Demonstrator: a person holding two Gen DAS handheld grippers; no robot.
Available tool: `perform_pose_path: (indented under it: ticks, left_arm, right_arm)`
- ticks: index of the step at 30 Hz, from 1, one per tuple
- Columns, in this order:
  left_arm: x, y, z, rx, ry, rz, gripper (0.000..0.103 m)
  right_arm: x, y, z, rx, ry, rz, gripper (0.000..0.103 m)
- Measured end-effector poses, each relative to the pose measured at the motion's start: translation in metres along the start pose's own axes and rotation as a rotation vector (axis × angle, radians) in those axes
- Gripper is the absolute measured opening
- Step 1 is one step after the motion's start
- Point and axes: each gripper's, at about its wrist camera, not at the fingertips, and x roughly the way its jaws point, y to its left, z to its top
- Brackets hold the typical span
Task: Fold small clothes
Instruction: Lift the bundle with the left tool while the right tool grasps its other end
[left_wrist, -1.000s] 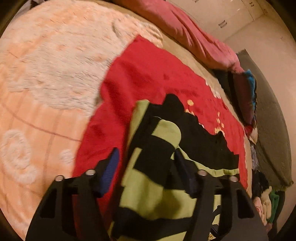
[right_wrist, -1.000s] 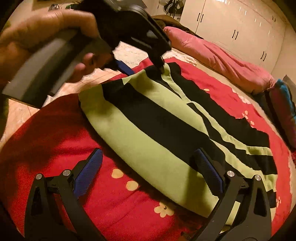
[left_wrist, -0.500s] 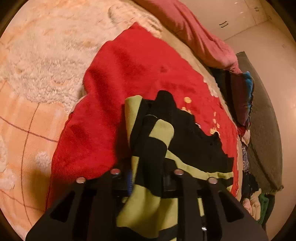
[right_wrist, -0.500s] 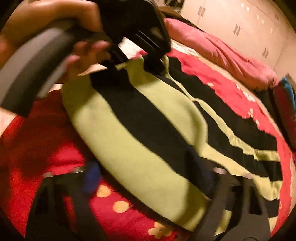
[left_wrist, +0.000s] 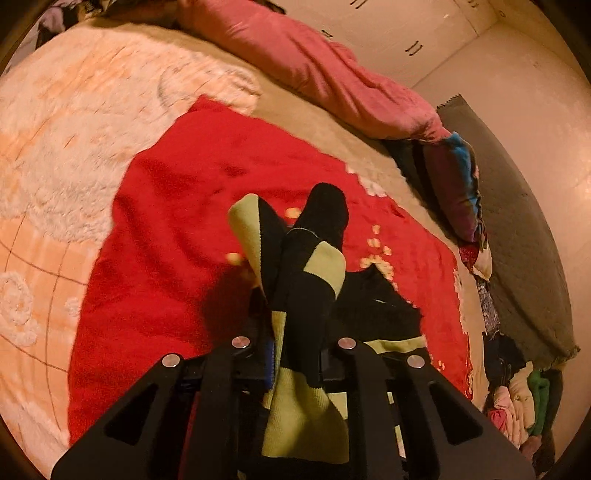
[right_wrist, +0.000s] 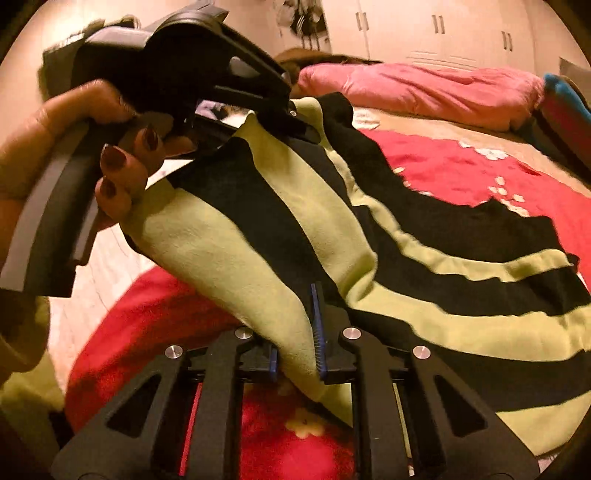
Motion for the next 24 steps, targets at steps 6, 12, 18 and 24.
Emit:
perform_pose_path:
  ticks: [6,12,18,24]
  left_arm:
    - [-0.003,-0.067,-0.013,0.092,-0.02,-0.015,0.015]
    - [0.013,-0.13,-0.031,0.142,-0.005,-0.051,0.016]
    - [0.031,-0.17,-0.051,0.148,0.053,-0.156,0.037]
    - [0.016,-0.16,-0.068,0.186,-0.001,-0.112,0.047]
  right_arm:
    - [-0.033,-0.036,-0.001,0.088,-0.067,0.0,0.006]
    - [-0.073,-0.079,-0.015,0.216,-0.108,-0.026,0.006]
    - [-0.087,-0.121,-0.038,0.346,-0.082,-0.029,0.006]
    - [-0.077,-0.151,-0.067,0.568,-0.014,0.038,0.021]
